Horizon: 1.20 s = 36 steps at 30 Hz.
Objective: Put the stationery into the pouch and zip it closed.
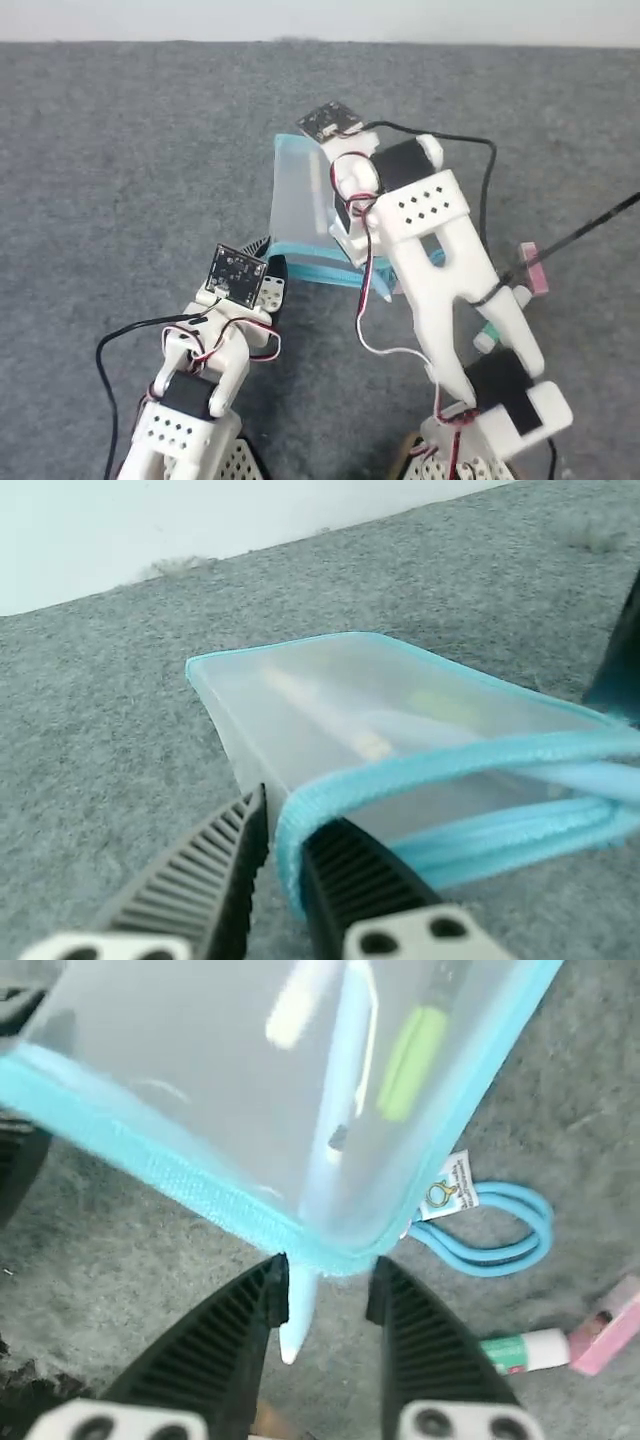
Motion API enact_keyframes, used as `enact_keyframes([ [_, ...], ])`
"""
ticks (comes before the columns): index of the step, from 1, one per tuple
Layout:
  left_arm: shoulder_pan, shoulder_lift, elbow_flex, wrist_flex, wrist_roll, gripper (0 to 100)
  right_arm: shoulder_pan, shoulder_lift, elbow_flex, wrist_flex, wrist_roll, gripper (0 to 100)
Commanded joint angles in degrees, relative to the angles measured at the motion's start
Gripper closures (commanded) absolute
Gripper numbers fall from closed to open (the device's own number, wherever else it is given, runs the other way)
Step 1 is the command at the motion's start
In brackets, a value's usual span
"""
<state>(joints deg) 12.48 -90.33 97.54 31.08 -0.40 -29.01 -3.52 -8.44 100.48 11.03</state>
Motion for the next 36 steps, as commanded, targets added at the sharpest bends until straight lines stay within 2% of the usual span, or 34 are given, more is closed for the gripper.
enact_keyframes([
  [1, -1.4, -1.0, -0.7, -1.9, -0.6, 99, 0.7, -13.3, -1.0, 2.2, 4.1, 99.3],
  [5, -3.6, -1.0, -0.7, -3.4, -0.5, 99, 6.1, -25.8, 11.5, -1.2, 9.6, 99.3],
  [9, -3.8, -1.0, -0.7, -3.3, -0.5, 99, 13.8, -31.1, 32.4, -13.9, 14.9, 99.1],
  [13, -3.6, -1.0, -0.7, -3.3, -0.5, 99, 13.5, -30.5, 45.4, -21.7, 16.2, 99.1],
  [19, -3.3, -1.0, -0.7, -3.4, -0.5, 99, -0.6, -30.3, 46.2, -20.7, 11.6, 99.1],
  [23, -3.3, -1.0, -0.7, -3.4, -0.5, 99, -7.4, -30.0, 46.2, -27.0, 9.5, 99.1],
  [30, -3.6, -1.0, -0.7, -3.2, -0.5, 99, -5.5, -24.3, 41.1, -35.2, 4.9, 99.1],
  [36, -3.8, -1.0, -0.7, -3.2, -0.5, 99, -0.7, -23.2, 37.2, -32.7, 5.3, 99.1],
])
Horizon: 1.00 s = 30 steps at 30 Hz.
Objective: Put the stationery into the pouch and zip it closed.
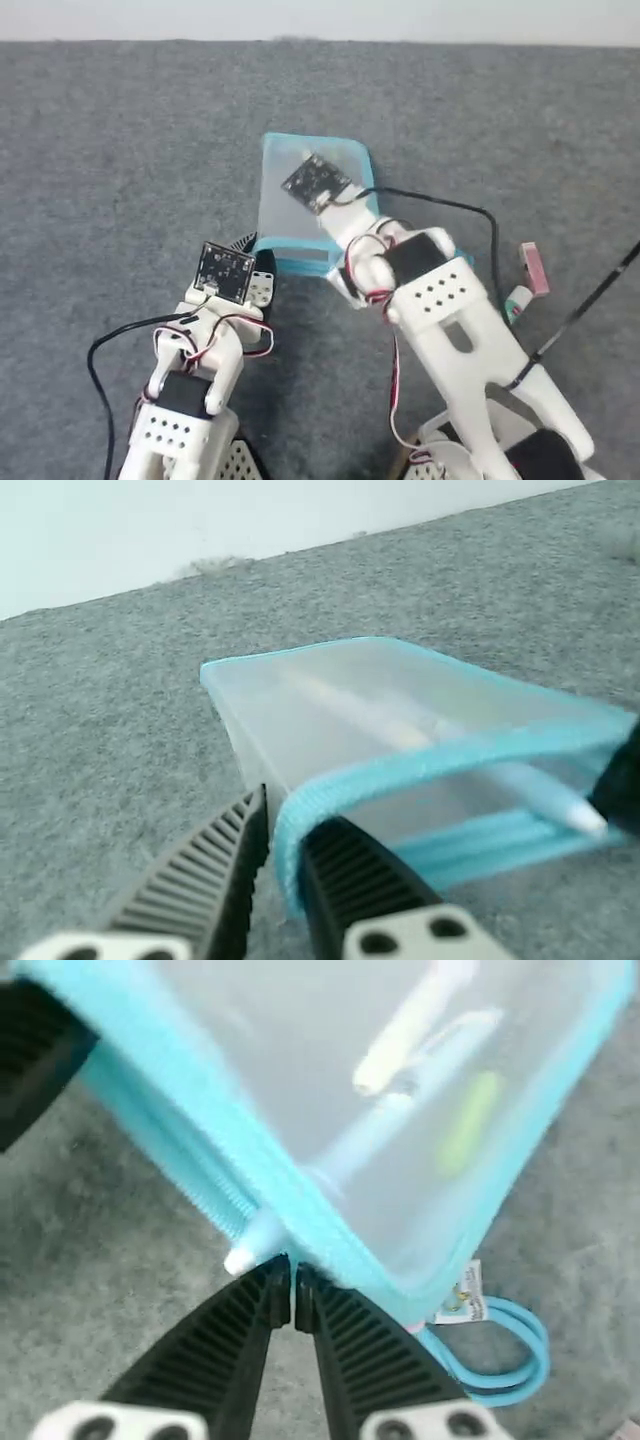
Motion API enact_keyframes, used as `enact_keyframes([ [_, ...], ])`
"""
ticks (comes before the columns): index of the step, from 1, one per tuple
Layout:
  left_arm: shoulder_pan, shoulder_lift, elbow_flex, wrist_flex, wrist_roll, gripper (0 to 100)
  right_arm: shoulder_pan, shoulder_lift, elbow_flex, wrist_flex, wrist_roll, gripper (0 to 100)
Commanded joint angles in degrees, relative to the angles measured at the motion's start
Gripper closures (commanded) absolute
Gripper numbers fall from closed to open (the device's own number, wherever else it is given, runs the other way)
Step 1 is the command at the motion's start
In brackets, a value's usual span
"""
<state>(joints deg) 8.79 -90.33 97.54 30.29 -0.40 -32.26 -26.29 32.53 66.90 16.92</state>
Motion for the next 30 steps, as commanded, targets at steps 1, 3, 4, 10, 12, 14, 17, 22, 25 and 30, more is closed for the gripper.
enact_keyframes([
  [1, -0.1, -1.0, -0.7, -2.4, -0.5, 99, 3.3, -0.4, -3.8, 2.3, -0.5, 99.1],
  [3, -0.1, -1.0, -0.7, -2.4, -0.5, 99, 4.1, -0.4, -3.8, 5.0, 0.7, 99.1],
  [4, 0.0, -1.0, -0.7, -2.4, -0.5, 99, 4.2, -0.5, -3.8, 6.3, 1.6, 99.1],
  [10, 0.2, -1.0, -0.7, -2.4, -0.5, 99, -1.1, -6.2, -3.6, 11.8, 1.1, 99.1],
  [12, 0.2, -1.0, -0.7, -2.5, -0.5, 99, -5.4, -8.2, -3.4, 12.3, 1.1, 99.1],
  [14, 0.2, -1.0, -0.7, -2.5, -0.5, 99, -9.5, -9.5, -3.2, 11.7, 0.4, 99.1],
  [17, 0.0, -1.0, -0.7, -2.4, -0.5, 99, -11.1, -9.5, -2.6, 8.7, -0.1, 99.1],
  [22, 0.2, -1.0, -0.7, -2.4, -0.5, 99, -7.2, -6.4, -1.8, 1.8, -0.4, 99.1],
  [25, 0.2, -1.0, -0.7, -2.4, -0.5, 99, -3.6, -1.8, -1.8, -2.8, 0.1, 99.1],
  [30, 0.4, -1.0, -0.7, -2.4, -0.5, 99, 1.5, 5.7, -1.9, -7.8, 0.1, 99.1],
])
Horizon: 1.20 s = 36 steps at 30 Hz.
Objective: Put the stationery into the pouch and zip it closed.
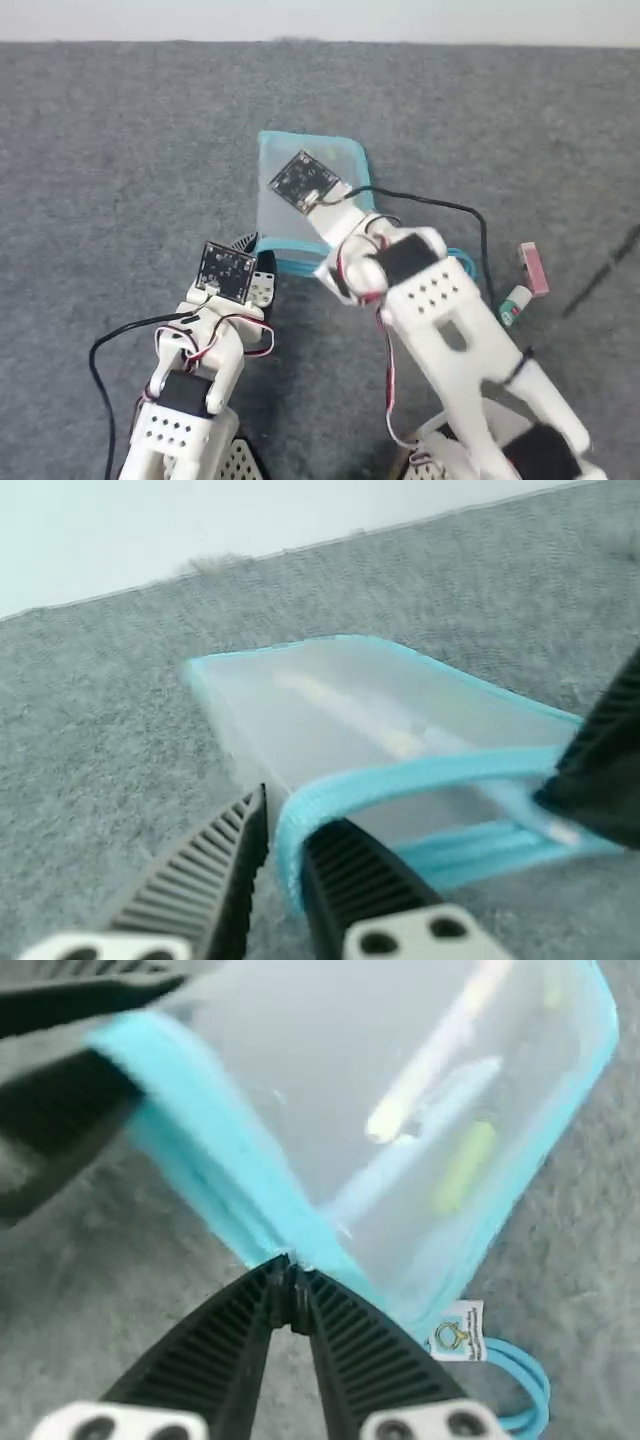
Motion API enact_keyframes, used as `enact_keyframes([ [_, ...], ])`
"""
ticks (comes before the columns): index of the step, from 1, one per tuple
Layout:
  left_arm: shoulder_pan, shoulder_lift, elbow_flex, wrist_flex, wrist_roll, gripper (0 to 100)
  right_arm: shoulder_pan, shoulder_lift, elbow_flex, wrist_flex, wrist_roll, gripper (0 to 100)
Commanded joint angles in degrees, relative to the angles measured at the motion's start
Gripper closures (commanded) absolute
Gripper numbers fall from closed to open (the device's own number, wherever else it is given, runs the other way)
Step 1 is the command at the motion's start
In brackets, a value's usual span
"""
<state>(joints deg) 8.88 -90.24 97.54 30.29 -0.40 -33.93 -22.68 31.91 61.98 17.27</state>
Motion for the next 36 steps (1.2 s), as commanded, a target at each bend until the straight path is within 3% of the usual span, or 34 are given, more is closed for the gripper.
enact_keyframes([
  [1, 0.3, -1.1, -0.7, -2.4, -0.5, 99, 3.3, 2.1, -1.6, -2.3, -0.3, 99.1],
  [12, 0.4, -1.1, -0.7, -2.4, -0.5, 99, -3.6, -18.9, 2.0, 7.8, -0.6, 99.1],
  [26, 0.4, -0.9, -0.7, -2.4, -0.5, 99, -3.8, -9.3, 9.0, -6.5, -0.6, 99.1],
  [32, 0.4, -0.8, -0.7, -2.4, -0.5, 99, 2.3, -5.5, 8.4, -12.1, -0.8, 99.1],
  [36, 0.4, -0.8, -0.7, -2.4, -0.5, 99, 3.5, -10.4, 6.6, -10.2, -5.6, 99.1],
])
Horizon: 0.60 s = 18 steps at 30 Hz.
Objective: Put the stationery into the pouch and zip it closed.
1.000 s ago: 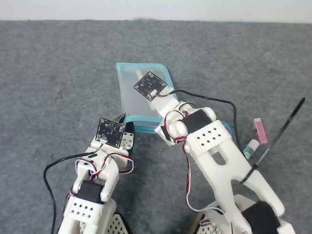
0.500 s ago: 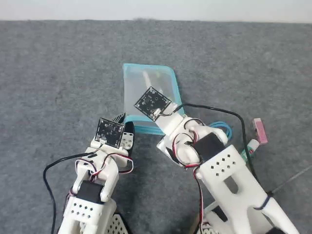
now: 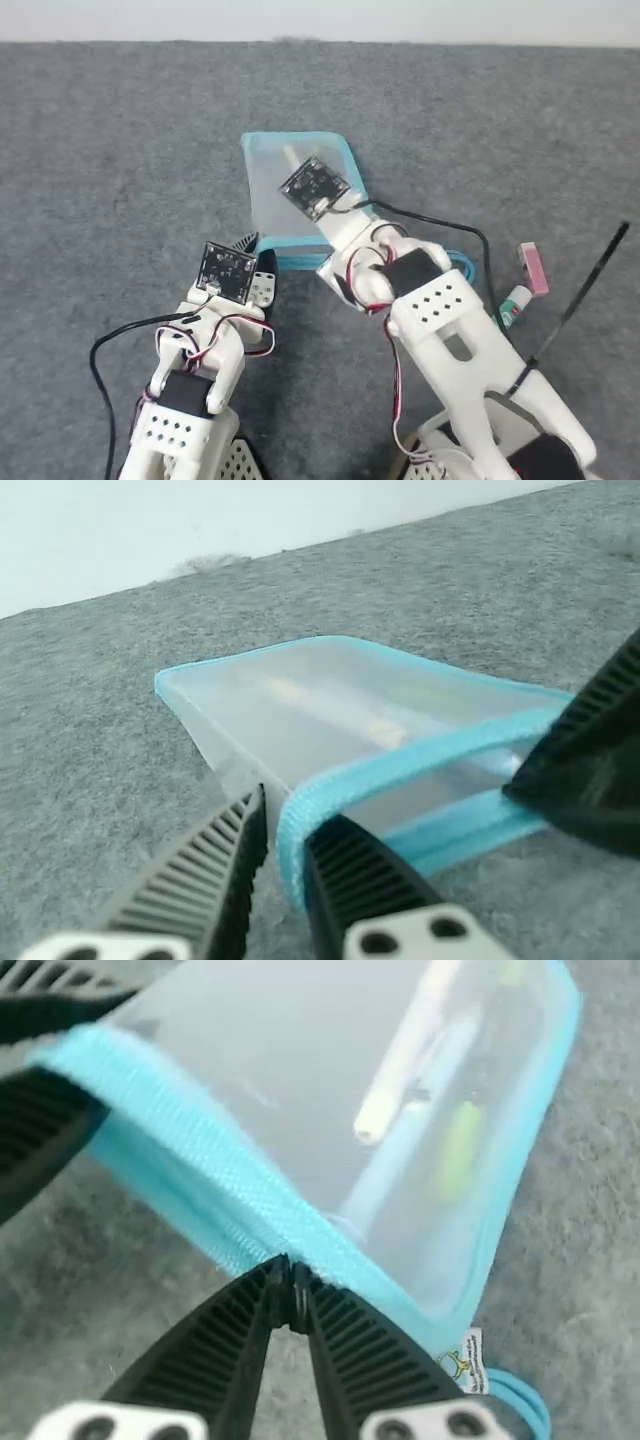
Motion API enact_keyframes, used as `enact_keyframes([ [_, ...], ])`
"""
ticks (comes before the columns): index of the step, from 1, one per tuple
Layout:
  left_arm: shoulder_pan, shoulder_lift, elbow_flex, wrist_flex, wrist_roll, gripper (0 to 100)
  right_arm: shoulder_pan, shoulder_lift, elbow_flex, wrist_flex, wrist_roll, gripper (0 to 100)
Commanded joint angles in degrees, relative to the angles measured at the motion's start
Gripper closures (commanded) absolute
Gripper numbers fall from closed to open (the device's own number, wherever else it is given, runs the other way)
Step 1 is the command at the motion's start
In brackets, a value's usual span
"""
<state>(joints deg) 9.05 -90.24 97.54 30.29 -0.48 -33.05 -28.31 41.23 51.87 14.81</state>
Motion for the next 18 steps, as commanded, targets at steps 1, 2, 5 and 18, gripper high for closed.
enact_keyframes([
  [1, 0.2, -0.8, -0.7, -2.4, -0.4, 99, 2.6, -7.2, -2.7, 0.5, -4.0, 99.1],
  [2, 0.2, -0.8, -0.7, -2.4, -0.4, 99, 2.6, -9.8, -2.7, 1.5, -4.3, 99.1],
  [5, 0.2, -0.8, -0.7, -2.4, -0.4, 99, 2.9, -17.1, -2.6, 5.9, -4.2, 99.0],
  [18, -0.3, -0.9, -0.7, -1.6, -0.4, 99, 34.4, -16.2, -3.4, 31.7, 9.9, 98.8],
])
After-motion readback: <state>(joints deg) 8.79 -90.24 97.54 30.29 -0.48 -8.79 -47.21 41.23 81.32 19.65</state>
